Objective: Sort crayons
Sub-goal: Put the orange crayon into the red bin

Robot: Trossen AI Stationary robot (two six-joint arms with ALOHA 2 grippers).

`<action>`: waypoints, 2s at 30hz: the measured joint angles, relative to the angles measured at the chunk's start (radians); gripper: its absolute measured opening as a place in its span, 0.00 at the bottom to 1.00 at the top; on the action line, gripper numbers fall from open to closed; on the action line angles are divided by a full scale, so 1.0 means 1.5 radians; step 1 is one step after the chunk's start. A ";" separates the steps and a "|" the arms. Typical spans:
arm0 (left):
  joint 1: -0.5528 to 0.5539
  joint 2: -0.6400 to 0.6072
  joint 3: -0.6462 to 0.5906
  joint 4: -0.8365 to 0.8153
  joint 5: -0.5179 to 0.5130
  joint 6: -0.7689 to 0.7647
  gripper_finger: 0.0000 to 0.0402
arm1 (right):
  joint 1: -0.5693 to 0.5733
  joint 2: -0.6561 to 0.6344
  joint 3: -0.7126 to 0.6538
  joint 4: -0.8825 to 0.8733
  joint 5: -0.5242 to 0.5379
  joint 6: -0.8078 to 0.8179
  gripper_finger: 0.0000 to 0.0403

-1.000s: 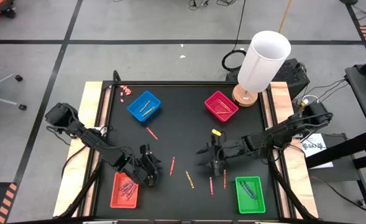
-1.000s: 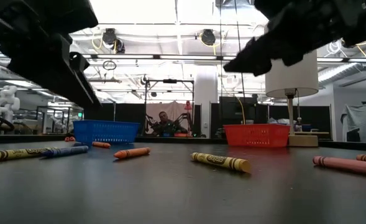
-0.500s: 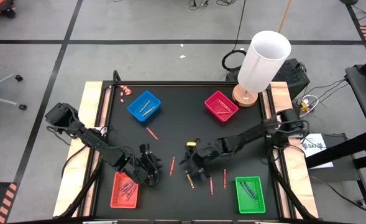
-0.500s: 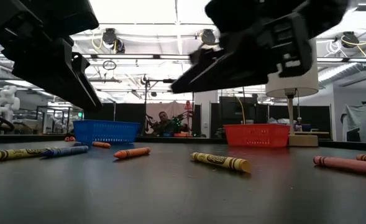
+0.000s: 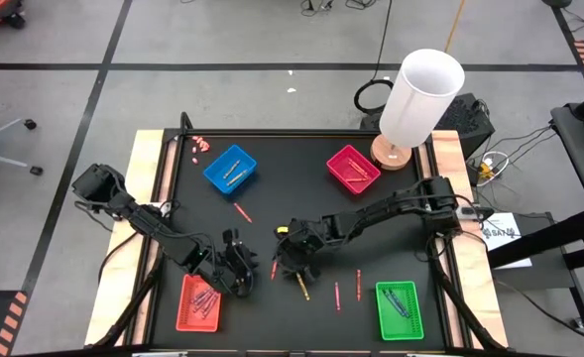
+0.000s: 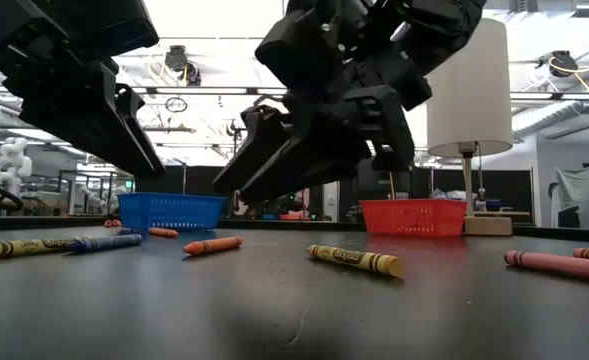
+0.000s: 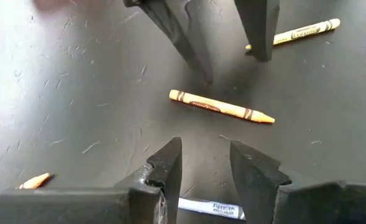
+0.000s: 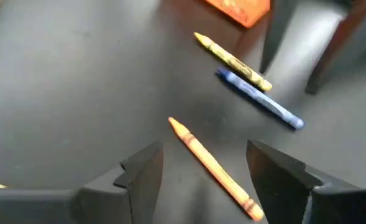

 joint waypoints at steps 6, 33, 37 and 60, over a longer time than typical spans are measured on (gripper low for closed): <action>0.000 0.000 0.000 0.001 0.000 0.000 0.33 | -0.016 0.019 0.000 0.055 -0.043 -0.003 0.53; 0.000 0.000 0.000 0.005 0.000 0.001 0.33 | -0.053 0.107 0.000 0.103 -0.084 -0.018 0.25; 0.000 0.000 0.000 0.005 -0.001 0.001 0.33 | -0.053 0.107 0.000 0.088 -0.091 -0.015 0.16; 0.000 0.000 0.000 0.004 -0.012 0.002 0.33 | -0.048 0.092 -0.001 0.077 -0.101 0.056 0.00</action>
